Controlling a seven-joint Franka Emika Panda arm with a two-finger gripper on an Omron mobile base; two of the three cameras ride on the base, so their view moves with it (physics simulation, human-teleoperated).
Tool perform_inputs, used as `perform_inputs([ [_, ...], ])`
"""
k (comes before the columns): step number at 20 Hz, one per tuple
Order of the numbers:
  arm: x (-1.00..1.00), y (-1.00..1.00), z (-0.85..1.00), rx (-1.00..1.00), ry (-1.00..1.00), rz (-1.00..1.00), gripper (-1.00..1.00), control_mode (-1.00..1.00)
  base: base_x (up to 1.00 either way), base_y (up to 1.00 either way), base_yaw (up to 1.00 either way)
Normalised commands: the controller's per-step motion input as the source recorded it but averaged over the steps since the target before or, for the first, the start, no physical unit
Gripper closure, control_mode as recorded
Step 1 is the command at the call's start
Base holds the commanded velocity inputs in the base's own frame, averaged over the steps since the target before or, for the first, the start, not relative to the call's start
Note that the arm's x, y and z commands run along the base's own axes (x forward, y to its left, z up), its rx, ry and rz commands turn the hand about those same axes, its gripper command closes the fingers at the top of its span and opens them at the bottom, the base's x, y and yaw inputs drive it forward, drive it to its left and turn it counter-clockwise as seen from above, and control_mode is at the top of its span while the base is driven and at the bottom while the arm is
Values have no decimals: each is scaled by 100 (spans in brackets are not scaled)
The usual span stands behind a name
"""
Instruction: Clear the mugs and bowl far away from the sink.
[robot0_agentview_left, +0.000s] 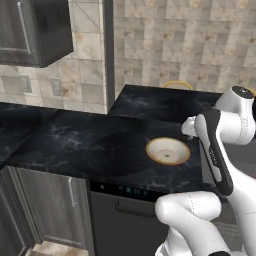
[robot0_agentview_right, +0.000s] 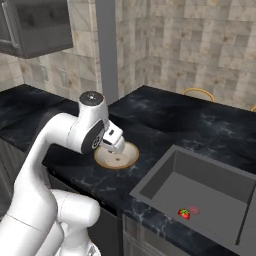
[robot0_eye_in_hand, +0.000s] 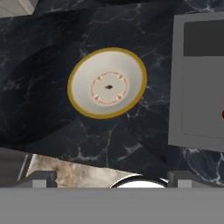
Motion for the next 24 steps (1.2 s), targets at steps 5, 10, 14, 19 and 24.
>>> perform_inputs([
  [5, 30, -32, -42, 1, 5, 0, -100, -100, 0, 0, 0],
  [10, 31, -26, -39, 7, 0, 0, -100, -100, 0, 0, 0],
  [14, 28, -26, -35, 9, 0, -4, -100, -100, 0, 0, 0],
  [19, 29, -15, -38, 9, 0, -9, -100, -100, 0, 0, 0],
  [24, 33, -7, -35, 11, 0, -6, -100, -100, 0, 0, 0],
])
